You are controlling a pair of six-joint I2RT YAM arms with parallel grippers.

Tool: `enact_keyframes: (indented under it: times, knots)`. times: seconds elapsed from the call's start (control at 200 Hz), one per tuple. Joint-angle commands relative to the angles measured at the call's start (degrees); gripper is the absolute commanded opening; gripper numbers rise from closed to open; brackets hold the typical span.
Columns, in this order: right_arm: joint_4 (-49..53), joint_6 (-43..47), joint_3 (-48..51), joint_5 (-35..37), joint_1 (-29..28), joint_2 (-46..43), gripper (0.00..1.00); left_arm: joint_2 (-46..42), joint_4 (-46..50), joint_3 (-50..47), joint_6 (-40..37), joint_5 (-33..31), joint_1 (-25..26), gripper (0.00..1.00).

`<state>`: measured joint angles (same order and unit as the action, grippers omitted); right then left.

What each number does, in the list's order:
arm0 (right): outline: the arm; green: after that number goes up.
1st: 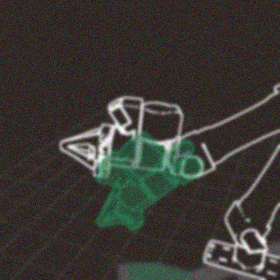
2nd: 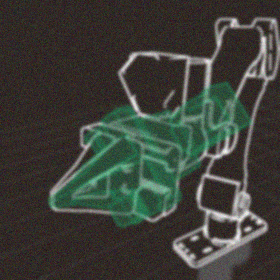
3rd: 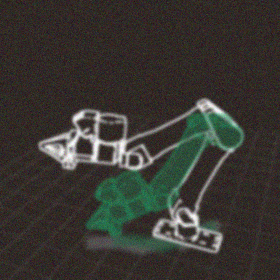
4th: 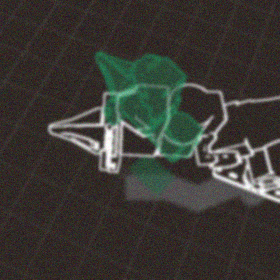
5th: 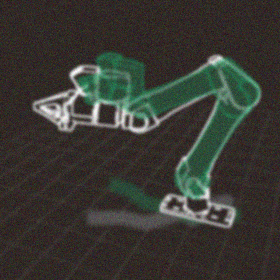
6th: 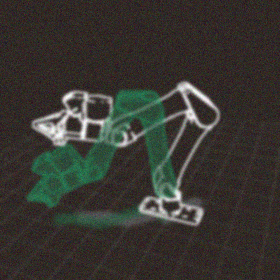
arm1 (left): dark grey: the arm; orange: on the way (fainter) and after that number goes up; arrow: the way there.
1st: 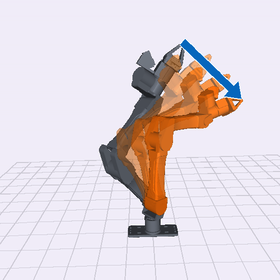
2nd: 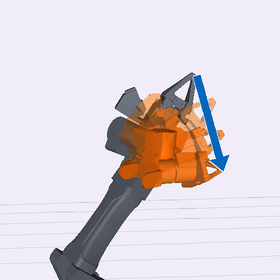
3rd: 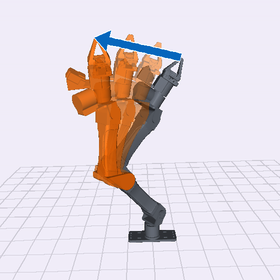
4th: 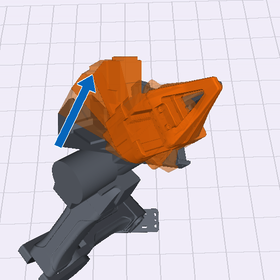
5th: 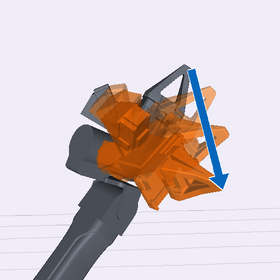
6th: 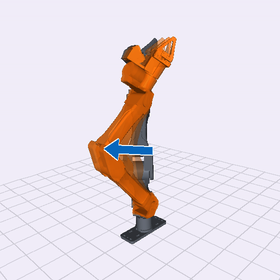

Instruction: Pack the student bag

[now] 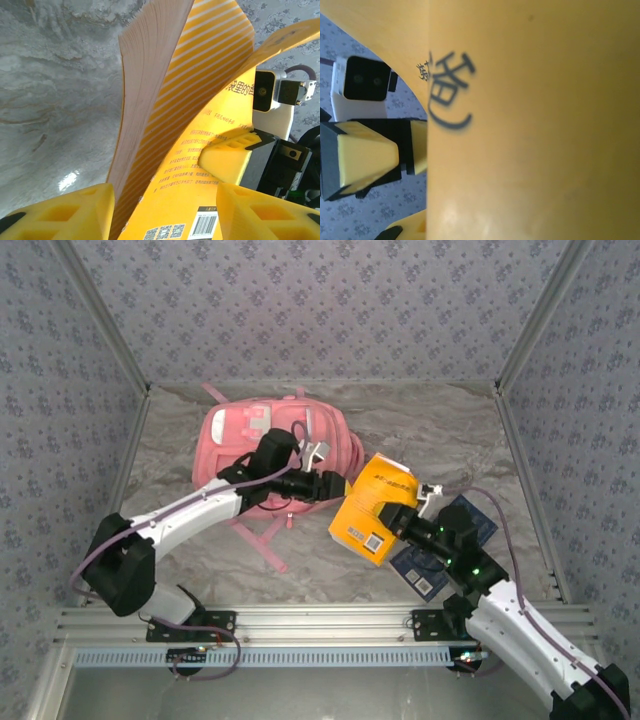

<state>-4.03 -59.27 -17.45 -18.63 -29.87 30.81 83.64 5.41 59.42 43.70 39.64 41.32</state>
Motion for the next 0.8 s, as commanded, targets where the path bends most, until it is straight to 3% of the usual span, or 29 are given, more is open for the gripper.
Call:
enact_keyframes:
  times: [0.0,0.25,0.669,0.739,0.794]
  knots:
    - [-0.9,3.1,-4.3,-3.1,-0.2,-0.2,0.03,-1.9,4.0,1.1,-4.5,1.6,-0.2,0.58]
    - [-3.9,0.0,-4.7,-2.8,-0.2,-0.2,0.05,-1.1,4.9,-0.6,-7.1,-0.2,1.0,0.60]
    - [-3.8,-2.5,-7.9,-1.1,-0.2,0.3,0.11,1.1,-9.0,-4.0,2.5,6.6,4.7,0.62]
    - [-4.0,-2.8,-8.3,-1.1,-0.2,0.8,0.11,1.3,-11.6,-4.3,4.2,7.9,4.8,0.57]
    - [-3.9,-2.7,-8.7,-1.1,-0.2,1.1,0.14,1.1,-12.8,-4.5,5.0,8.1,4.8,0.41]
